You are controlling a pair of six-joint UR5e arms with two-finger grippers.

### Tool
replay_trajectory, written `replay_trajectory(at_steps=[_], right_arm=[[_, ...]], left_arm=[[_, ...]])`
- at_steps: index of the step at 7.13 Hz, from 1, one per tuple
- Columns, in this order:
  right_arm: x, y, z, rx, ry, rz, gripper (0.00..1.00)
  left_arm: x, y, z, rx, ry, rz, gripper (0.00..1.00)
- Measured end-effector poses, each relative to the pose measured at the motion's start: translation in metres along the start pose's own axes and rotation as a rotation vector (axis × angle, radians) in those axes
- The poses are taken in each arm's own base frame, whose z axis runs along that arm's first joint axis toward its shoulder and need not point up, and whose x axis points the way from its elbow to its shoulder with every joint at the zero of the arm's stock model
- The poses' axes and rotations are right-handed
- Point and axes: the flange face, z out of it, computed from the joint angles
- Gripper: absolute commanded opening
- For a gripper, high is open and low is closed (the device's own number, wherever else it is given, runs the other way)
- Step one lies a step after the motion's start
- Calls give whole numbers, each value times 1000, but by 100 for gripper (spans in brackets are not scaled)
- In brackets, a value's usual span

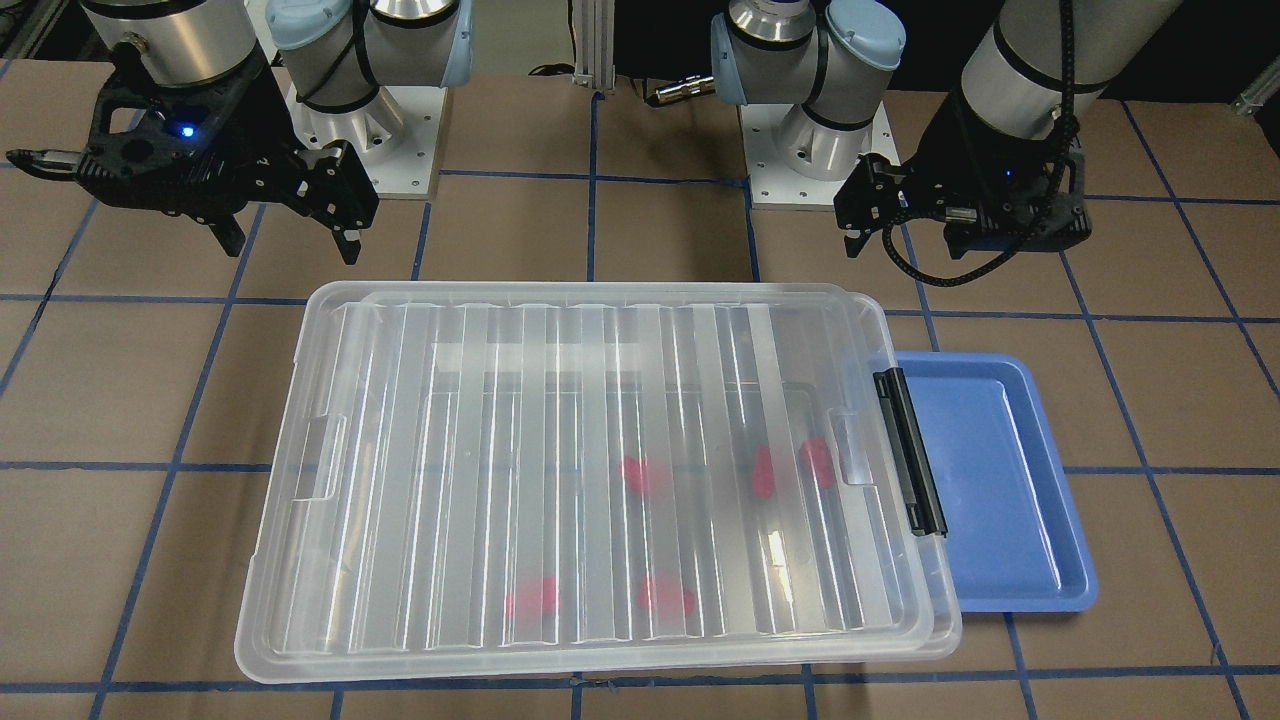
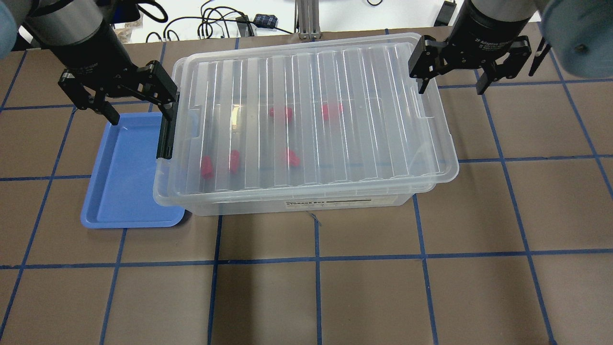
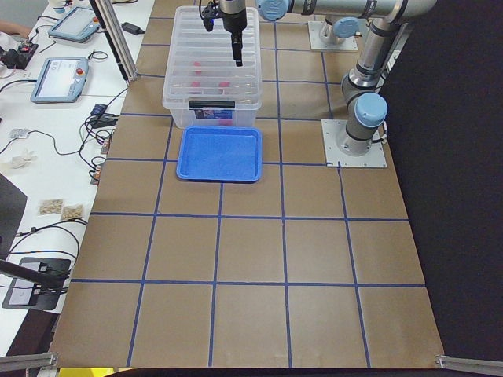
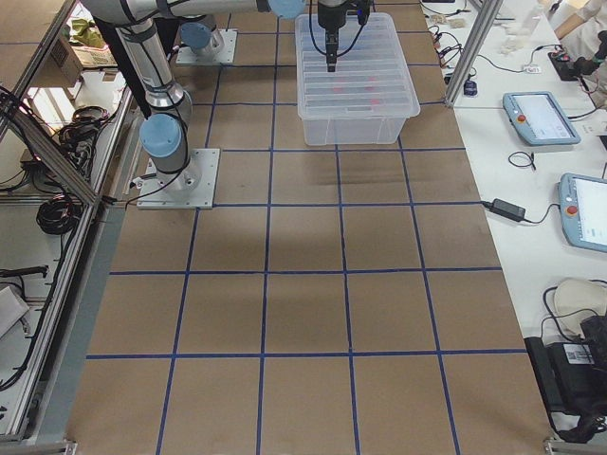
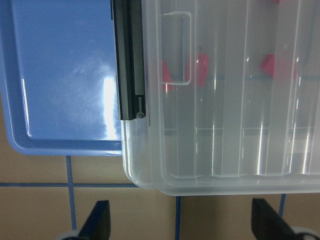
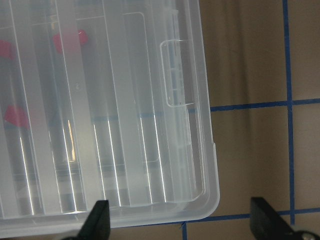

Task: Place red block in blue tray from box

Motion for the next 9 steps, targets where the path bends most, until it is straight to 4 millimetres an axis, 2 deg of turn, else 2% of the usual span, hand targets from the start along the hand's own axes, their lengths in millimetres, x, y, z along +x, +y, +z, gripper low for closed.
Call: replay_trajectory(at_steps=[5,6,7,9], right_arm=[[5,-7,4,3,2,9,100],[7,-14,12,-6,2,12,100],[11,-30,33,-24,3,1,100],[21,-77,95,-35,4,-33,98]], left_arm=[[-1,4,-1,-3,-4,-8,100],[-1,4,-1,-2,-6,-10,100],[-2,5,-2,-1,-7,-11,100],[-2,5,-2,-1,-9,-8,100]])
